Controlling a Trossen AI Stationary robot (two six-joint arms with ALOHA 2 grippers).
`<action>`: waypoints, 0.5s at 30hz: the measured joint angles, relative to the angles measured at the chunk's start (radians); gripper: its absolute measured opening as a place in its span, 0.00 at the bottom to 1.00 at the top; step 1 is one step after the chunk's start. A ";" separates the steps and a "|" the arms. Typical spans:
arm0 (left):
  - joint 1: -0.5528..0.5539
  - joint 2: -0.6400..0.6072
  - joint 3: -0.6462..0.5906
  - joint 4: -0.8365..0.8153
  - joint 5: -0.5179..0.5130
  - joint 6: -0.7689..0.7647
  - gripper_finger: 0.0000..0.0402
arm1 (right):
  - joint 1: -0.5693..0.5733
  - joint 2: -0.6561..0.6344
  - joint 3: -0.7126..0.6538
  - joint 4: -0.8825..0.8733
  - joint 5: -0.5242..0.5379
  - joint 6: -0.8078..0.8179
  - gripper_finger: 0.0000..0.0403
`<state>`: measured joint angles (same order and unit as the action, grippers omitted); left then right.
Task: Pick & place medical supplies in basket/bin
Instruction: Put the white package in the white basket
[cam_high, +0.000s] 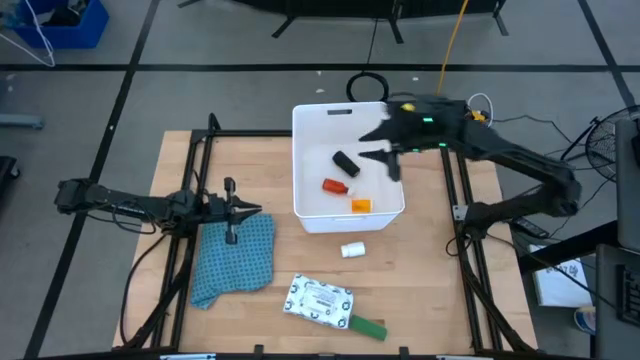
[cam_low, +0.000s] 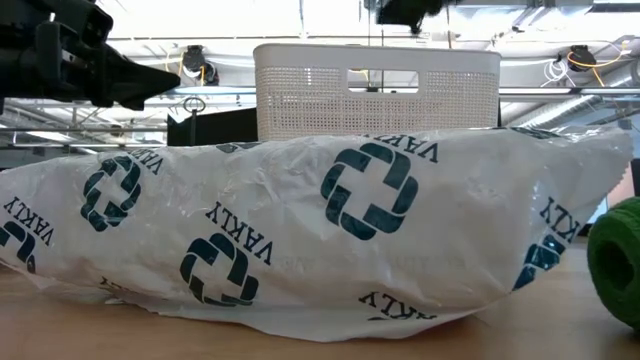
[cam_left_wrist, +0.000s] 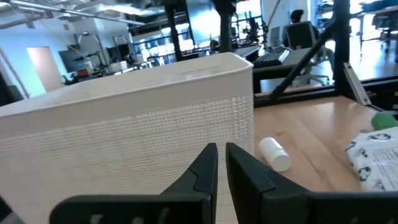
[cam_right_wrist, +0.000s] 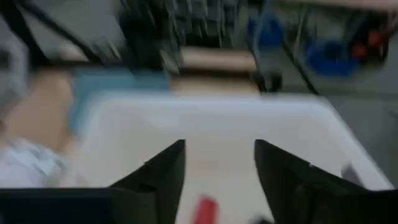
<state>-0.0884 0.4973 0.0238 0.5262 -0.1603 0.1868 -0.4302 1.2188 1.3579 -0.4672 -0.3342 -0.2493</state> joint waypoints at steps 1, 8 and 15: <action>0.000 0.000 0.000 0.000 -0.008 -0.009 0.09 | 0.010 -0.035 0.000 0.005 -0.010 0.023 0.39; 0.000 0.000 0.000 0.000 -0.049 -0.106 0.09 | 0.145 -0.272 -0.176 0.040 -0.012 0.052 0.03; 0.000 0.000 0.000 0.001 -0.076 -0.122 0.09 | 0.242 -0.495 -0.470 0.202 -0.010 0.101 0.01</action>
<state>-0.0883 0.4971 0.0238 0.5270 -0.2364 0.0647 -0.1884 0.7235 0.8875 -0.2653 -0.3439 -0.1482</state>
